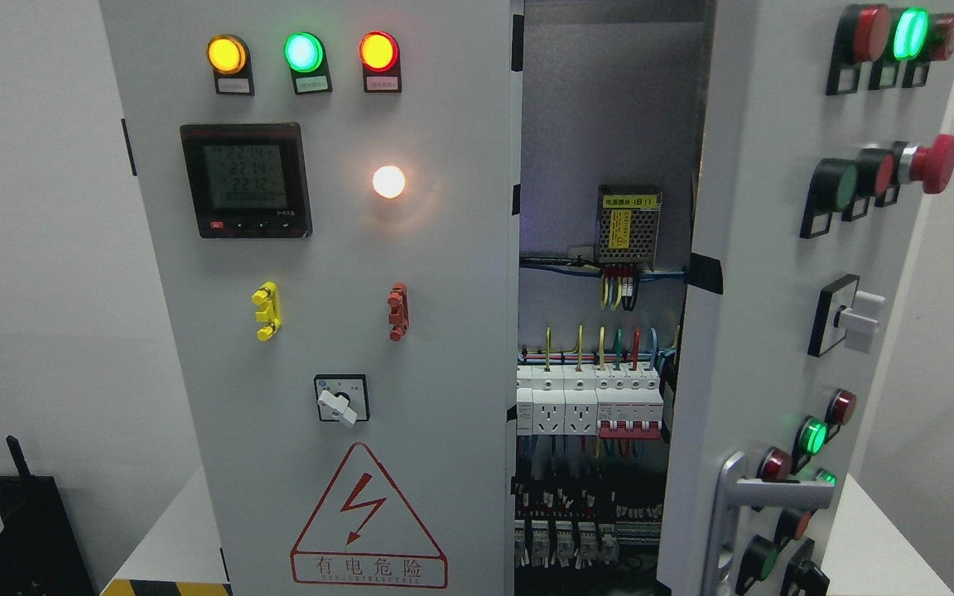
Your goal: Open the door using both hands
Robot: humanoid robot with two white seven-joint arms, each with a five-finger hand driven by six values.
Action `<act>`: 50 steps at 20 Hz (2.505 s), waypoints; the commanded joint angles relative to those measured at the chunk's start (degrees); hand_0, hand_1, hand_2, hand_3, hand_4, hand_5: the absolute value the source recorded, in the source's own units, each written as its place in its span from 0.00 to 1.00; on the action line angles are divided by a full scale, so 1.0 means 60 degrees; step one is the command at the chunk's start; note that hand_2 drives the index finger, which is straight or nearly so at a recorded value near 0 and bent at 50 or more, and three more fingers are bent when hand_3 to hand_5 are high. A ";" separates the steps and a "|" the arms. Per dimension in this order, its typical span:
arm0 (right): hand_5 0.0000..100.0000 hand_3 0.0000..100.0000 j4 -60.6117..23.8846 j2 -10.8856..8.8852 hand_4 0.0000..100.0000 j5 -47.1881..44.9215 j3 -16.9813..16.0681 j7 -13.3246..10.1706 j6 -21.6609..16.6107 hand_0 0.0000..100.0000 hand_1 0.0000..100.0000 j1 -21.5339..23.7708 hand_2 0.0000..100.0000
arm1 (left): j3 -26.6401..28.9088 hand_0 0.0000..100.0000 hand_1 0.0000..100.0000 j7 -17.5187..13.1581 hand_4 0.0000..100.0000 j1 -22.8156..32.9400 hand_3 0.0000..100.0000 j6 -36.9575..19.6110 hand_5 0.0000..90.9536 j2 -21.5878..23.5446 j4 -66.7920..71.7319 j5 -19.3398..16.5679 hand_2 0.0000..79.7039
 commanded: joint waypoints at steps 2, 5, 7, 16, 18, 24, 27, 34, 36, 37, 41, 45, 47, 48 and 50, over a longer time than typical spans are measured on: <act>0.00 0.00 -0.0004 0.0000 0.00 0.0000 0.0000 0.0008 -0.0001 0.38 0.00 0.0000 0.00 | 0.2288 0.00 0.00 -0.0954 0.00 -0.0274 0.00 0.0064 0.00 0.4084 -0.1700 0.1177 0.00; 0.00 0.00 -0.0004 0.0000 0.00 0.0000 0.0000 0.0008 -0.0001 0.38 0.00 0.0000 0.00 | 0.2273 0.00 0.00 -0.1321 0.00 -0.0596 0.00 0.0064 0.00 0.4479 -0.1760 0.1222 0.00; 0.00 0.00 0.0010 0.0000 0.00 0.0000 0.0000 0.0008 -0.0001 0.38 0.00 0.0000 0.00 | 0.2259 0.00 0.00 -0.1657 0.00 -0.0773 0.00 0.0064 0.00 0.4714 -0.1818 0.1222 0.00; 0.00 0.00 -0.0004 0.0000 0.00 0.0000 0.0000 0.0008 -0.0001 0.38 0.00 0.0000 0.00 | 0.1151 0.00 0.00 -0.1850 0.00 -0.1777 0.00 0.0093 0.00 0.5521 -0.2419 0.1382 0.00; 0.00 0.00 0.0010 0.0000 0.00 0.0000 0.0000 0.0008 -0.0001 0.38 0.00 0.0000 0.00 | -0.0967 0.00 0.00 -0.1835 0.00 -0.3809 0.00 0.0079 0.00 0.5521 -0.2507 0.1383 0.00; 0.00 0.00 -0.0004 0.0000 0.00 0.0000 0.0000 0.0008 -0.0001 0.38 0.00 0.0000 0.00 | -0.6422 0.00 0.00 -0.1776 0.00 -0.8358 0.00 0.0079 0.00 0.5506 -0.3107 0.1207 0.00; 0.00 0.00 -0.0004 0.0000 0.00 0.0000 0.0000 0.0008 -0.0001 0.38 0.00 0.0000 0.00 | -0.7931 0.00 0.00 -0.1776 0.00 -0.9426 0.00 0.0079 0.00 0.5361 -0.3181 0.1119 0.00; 0.00 0.00 -0.0004 0.0000 0.00 0.0000 0.0000 0.0008 -0.0001 0.38 0.00 0.0000 0.00 | -1.1054 0.00 0.00 -0.1644 0.00 -1.2606 0.00 0.0239 0.00 0.4220 -0.3181 0.1031 0.00; 0.00 0.00 -0.0004 0.0000 0.00 0.0000 0.0000 0.0008 -0.0001 0.38 0.00 0.0000 0.00 | -1.1800 0.00 0.00 -0.1644 0.00 -1.3426 0.00 0.0575 0.00 0.3780 -0.3283 0.0929 0.00; 0.00 0.00 0.0010 0.0000 0.00 0.0000 0.0000 0.0008 -0.0001 0.38 0.00 0.0000 0.00 | -1.2137 0.00 0.00 -0.1644 0.00 -1.3734 0.00 0.0708 0.00 0.3691 -0.3327 0.0900 0.00; 0.00 0.00 0.0010 0.0000 0.00 0.0000 0.0000 0.0008 -0.0001 0.38 0.00 0.0000 0.00 | -1.3558 0.00 0.00 -0.1630 0.00 -1.5359 0.00 0.0957 0.00 0.3222 -0.3342 0.0899 0.00; 0.00 0.00 -0.0004 0.0000 0.00 0.0000 0.0000 0.0008 -0.0001 0.38 0.00 0.0000 0.00 | -1.4848 0.00 0.00 -0.1644 0.00 -1.7175 0.00 0.1410 0.00 0.2578 -0.3254 0.0972 0.00; 0.00 0.00 -0.0004 0.0000 0.00 0.0000 0.0000 0.0008 -0.0001 0.38 0.00 0.0000 0.00 | -1.5390 0.00 0.00 -0.1630 0.00 -1.8039 0.00 0.1733 0.00 0.2329 -0.3254 0.1002 0.00; 0.00 0.00 0.0010 0.0000 0.00 0.0000 0.0000 0.0008 -0.0001 0.38 0.00 0.0000 0.00 | -1.5596 0.00 0.00 -0.1644 0.00 -1.8392 0.00 0.1807 0.00 0.2212 -0.3240 0.1031 0.00; 0.00 0.00 -0.0004 0.0000 0.00 0.0000 0.0000 0.0008 -0.0001 0.38 0.00 0.0000 0.00 | -1.5948 0.00 0.00 -0.1644 0.00 -1.9022 0.00 0.1822 0.00 0.1905 -0.3225 0.1060 0.00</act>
